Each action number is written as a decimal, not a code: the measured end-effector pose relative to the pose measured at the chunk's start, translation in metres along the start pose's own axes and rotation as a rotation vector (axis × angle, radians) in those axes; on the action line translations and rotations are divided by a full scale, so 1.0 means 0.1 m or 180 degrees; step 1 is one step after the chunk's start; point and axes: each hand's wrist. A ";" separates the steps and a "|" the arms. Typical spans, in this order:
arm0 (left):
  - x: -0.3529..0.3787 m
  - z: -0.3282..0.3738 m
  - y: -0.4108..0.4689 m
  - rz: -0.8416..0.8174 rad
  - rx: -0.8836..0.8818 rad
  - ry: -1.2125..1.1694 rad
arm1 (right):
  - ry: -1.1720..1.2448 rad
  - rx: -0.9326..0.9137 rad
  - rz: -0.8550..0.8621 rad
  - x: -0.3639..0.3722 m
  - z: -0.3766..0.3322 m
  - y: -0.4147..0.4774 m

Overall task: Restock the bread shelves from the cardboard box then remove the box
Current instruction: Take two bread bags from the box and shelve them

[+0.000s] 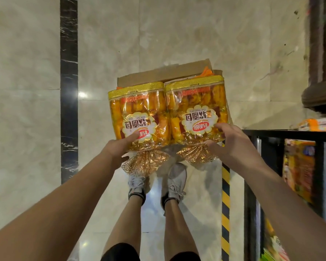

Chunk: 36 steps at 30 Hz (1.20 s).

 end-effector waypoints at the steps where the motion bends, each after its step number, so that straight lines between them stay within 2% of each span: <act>1: -0.01 -0.01 -0.01 0.0057 0.0032 -0.0047 | -0.0001 -0.0024 -0.0021 0.00 -0.01 0.01; 6: -0.12 0.10 -0.20 0.0092 0.0428 -0.0332 | 0.0060 -0.0145 -0.0005 -0.02 -0.13 0.01; 9: -0.30 0.24 -0.44 0.0349 0.0788 -0.0020 | 0.0064 -0.0327 0.0123 -0.05 -0.30 -0.01; 11: -0.42 0.36 -0.62 0.0556 0.1138 0.0591 | 0.0039 -0.0560 0.0199 -0.07 -0.40 -0.03; 16: -0.63 0.75 -1.06 0.0704 0.1766 0.2427 | 0.0145 -0.0935 0.0242 -0.16 -0.69 -0.06; 23: -0.38 1.27 -1.48 0.0347 0.2273 0.4539 | -0.0578 -0.1628 0.0006 -0.20 -1.26 -0.14; 27: -0.11 1.37 -1.62 0.0191 0.2563 0.5391 | -0.1017 -0.1863 -0.0112 -0.13 -1.38 -0.14; 31: 0.16 1.38 -1.66 0.0059 0.2708 0.5547 | -0.0635 -0.1493 -0.0386 -0.14 -1.34 -0.13; 36: 0.34 1.33 -1.60 -0.0060 0.3120 0.5416 | -0.0253 -0.1299 -0.0427 -0.17 -1.06 -0.13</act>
Point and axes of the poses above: each hand's wrist, its own y-axis towards the middle knuckle, its own x-axis out of the palm, z = x × y, and after that the axes turned 7 degrees about -z, right-handed
